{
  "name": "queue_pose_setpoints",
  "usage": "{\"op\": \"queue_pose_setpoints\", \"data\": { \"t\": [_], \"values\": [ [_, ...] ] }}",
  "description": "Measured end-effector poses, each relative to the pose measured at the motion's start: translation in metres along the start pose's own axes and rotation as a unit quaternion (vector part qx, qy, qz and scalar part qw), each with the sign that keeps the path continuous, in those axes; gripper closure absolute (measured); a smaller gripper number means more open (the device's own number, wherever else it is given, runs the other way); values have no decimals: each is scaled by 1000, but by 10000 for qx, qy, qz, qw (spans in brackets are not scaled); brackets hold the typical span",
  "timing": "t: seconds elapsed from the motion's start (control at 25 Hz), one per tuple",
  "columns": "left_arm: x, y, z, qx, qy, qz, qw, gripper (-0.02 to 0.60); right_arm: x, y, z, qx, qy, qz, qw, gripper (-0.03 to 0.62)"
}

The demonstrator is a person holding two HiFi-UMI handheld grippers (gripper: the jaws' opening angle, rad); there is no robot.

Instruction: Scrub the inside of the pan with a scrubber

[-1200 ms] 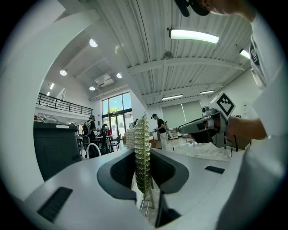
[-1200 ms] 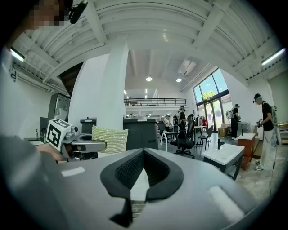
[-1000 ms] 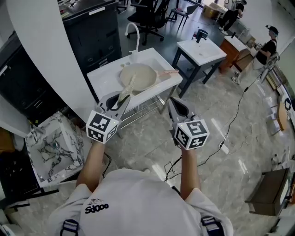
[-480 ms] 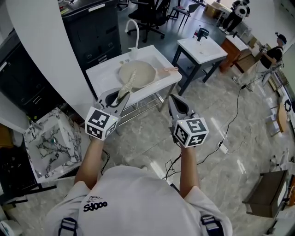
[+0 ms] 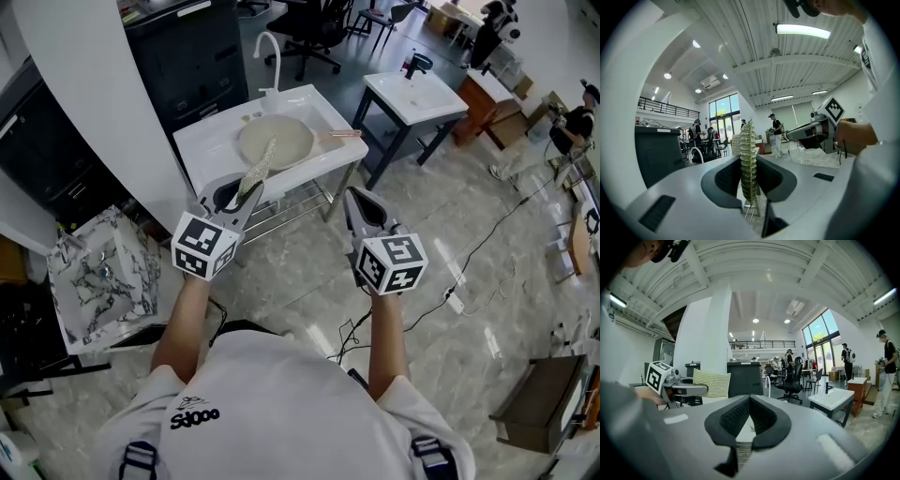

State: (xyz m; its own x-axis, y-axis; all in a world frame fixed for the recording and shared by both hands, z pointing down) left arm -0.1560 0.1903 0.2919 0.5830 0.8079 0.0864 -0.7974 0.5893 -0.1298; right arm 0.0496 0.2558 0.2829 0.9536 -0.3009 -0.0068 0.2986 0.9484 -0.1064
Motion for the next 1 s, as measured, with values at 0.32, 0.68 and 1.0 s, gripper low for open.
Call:
{"op": "queue_pose_setpoints", "data": {
  "t": [0.32,0.68,1.0],
  "values": [
    [21,-12,-2,-89,-59,-68,9999,505,21,13,11,-30,-83,-136,9999,585],
    [21,-36,1,-109,8,-46,9999,506,41,3,12,-9,-153,-147,9998,585],
    [-3,-68,6,-63,106,-48,9999,505,64,-25,17,-108,-169,-110,9997,585]
  ]
}}
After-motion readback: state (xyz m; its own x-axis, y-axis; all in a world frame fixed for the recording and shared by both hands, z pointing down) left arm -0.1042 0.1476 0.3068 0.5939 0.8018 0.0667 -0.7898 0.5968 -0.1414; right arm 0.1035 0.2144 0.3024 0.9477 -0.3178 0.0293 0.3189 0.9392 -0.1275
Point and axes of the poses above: the fingertips, and each gripper's own axes: y backward along the fingers, x to its right, z out of its underside, the point moved 4 cm from there along y, backward along the fingers, and after that the axes turned 4 degrees about y, right-handed, at the moved point
